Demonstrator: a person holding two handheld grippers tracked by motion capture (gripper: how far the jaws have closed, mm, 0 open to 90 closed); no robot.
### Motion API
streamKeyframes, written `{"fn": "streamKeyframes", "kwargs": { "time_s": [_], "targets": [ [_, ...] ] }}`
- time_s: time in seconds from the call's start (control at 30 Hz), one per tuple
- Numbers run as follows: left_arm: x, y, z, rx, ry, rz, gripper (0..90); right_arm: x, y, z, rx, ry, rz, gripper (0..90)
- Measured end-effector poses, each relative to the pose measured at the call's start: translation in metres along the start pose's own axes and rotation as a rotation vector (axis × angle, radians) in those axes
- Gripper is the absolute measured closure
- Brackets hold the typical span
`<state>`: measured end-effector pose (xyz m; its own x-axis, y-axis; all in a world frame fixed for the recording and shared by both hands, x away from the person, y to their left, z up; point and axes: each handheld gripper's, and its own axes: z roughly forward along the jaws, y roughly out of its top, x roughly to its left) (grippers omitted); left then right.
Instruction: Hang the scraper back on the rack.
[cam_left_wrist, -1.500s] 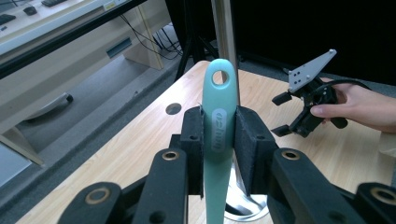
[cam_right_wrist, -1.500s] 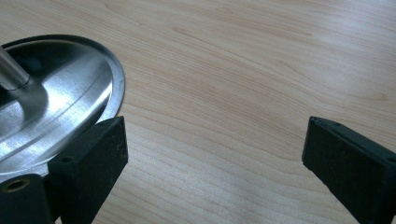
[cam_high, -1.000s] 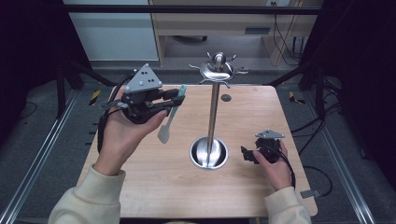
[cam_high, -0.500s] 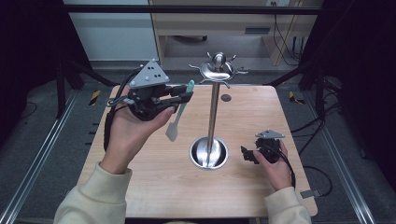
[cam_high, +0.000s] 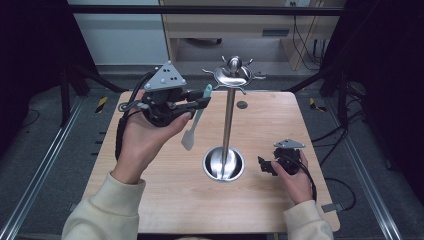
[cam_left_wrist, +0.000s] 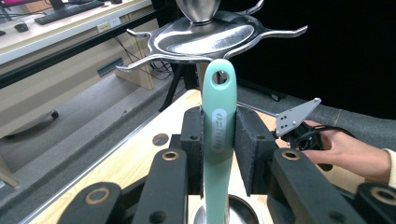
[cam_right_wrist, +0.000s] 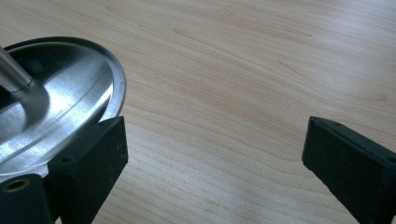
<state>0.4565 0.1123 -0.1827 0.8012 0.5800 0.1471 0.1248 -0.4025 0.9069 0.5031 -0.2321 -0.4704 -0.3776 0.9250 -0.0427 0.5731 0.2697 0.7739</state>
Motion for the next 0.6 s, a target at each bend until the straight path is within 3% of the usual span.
{"fn": "streamKeyframes", "kwargs": {
  "time_s": [0.6],
  "targets": [
    [-0.0024, 0.0013, 0.0036, 0.007, -0.005, 0.002, 73.8, -0.0007, 0.0000, -0.0003, -0.001, 0.001, -0.002, 7.2]
  ]
}}
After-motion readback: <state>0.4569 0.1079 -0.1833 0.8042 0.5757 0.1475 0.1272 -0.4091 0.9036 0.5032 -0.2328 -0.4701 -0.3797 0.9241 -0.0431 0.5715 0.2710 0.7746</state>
